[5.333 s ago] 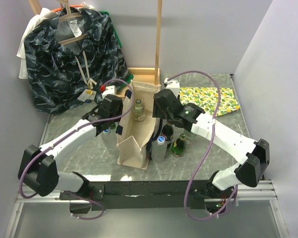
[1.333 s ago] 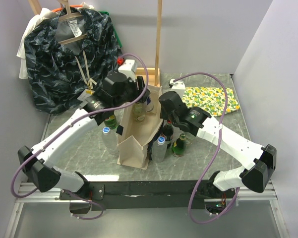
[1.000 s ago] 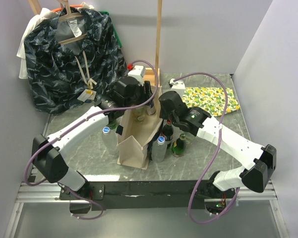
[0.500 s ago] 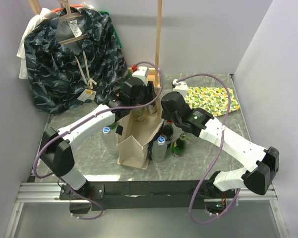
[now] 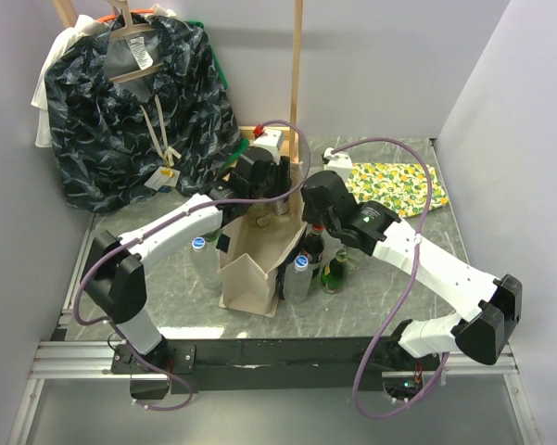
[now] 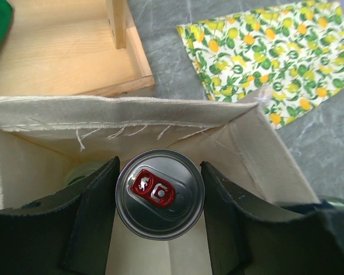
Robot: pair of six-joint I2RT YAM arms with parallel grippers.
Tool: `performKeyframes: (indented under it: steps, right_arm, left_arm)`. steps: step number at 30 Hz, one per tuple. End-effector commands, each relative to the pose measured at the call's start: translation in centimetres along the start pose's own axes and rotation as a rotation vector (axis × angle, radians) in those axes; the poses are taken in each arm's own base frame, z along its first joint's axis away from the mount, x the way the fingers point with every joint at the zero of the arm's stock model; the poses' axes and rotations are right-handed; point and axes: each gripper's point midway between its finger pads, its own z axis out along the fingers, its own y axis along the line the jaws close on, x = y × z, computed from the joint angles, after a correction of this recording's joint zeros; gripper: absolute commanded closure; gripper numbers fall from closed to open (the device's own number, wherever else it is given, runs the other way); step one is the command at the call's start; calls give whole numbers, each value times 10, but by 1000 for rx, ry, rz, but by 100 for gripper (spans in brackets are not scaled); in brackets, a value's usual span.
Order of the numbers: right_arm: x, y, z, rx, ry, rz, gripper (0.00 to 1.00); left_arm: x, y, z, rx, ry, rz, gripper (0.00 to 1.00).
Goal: Place the beverage into the canvas bag
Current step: Place the drink in the canvas bag.
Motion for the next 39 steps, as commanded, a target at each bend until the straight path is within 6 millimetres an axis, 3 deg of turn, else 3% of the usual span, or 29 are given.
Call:
performKeyframes:
  steps: [1,11,27,37,39]
  right_arm:
    - [-13,-5,-8,-13,-39,43,100]
    - [1,-6,-5,-22,-6,70,100]
    - [-6,-16,-10,-33,-60,102,100]
    - [-14,-9,-10,-64,-79,94,70]
    - [-16,-9,-10,-64,-83,96,68]
  left_arm:
    - [-30,-9,4,22,-118,20,99]
    - [-13,-3,16,-2,-87,34,99]
    - [-9,-2,29,-18,-81,26,99]
    - [-7,-2,37,-28,-79,24,99]
    - [-7,-2,38,-29,-78,23,99]
